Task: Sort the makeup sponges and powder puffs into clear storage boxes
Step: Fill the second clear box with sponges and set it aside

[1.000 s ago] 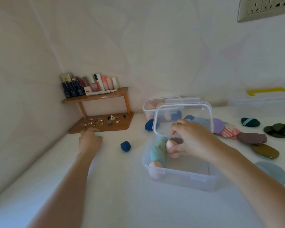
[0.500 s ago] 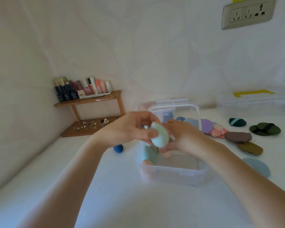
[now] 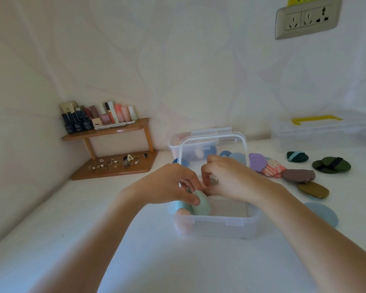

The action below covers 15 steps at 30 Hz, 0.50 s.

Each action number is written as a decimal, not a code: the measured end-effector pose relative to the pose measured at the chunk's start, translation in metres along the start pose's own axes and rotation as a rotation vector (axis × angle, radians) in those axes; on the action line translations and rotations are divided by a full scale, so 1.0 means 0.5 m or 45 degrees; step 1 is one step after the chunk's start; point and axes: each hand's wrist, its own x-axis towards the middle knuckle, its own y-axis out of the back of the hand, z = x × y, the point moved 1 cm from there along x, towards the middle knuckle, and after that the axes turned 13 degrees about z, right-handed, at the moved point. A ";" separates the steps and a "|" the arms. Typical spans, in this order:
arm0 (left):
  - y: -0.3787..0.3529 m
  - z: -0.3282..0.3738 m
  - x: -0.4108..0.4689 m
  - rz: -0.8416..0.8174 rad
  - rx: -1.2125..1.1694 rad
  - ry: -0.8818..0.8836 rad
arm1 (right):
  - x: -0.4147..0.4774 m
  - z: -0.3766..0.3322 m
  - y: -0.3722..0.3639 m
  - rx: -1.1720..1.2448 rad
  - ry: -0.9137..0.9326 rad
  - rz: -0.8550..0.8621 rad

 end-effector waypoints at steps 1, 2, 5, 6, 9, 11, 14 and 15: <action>-0.003 -0.003 0.002 0.021 0.045 0.005 | 0.000 0.001 0.003 0.010 -0.007 -0.023; -0.007 -0.005 0.004 0.042 0.102 0.009 | -0.001 0.005 0.007 0.021 -0.013 -0.056; -0.020 -0.010 0.007 0.103 0.203 0.034 | -0.006 0.014 0.017 0.089 -0.071 -0.177; -0.023 -0.010 0.008 0.124 0.203 0.036 | -0.008 0.014 0.017 0.092 -0.097 -0.197; -0.028 -0.009 0.008 0.157 0.160 0.019 | -0.008 0.002 0.005 -0.117 -0.067 -0.159; -0.032 -0.008 0.010 0.154 0.160 -0.007 | -0.007 -0.009 -0.008 -0.289 0.006 -0.097; -0.024 -0.015 0.014 0.150 0.159 -0.017 | -0.008 -0.018 -0.022 -0.401 0.020 -0.035; -0.015 -0.019 0.015 0.156 0.125 -0.014 | -0.009 -0.021 -0.026 -0.413 0.003 -0.021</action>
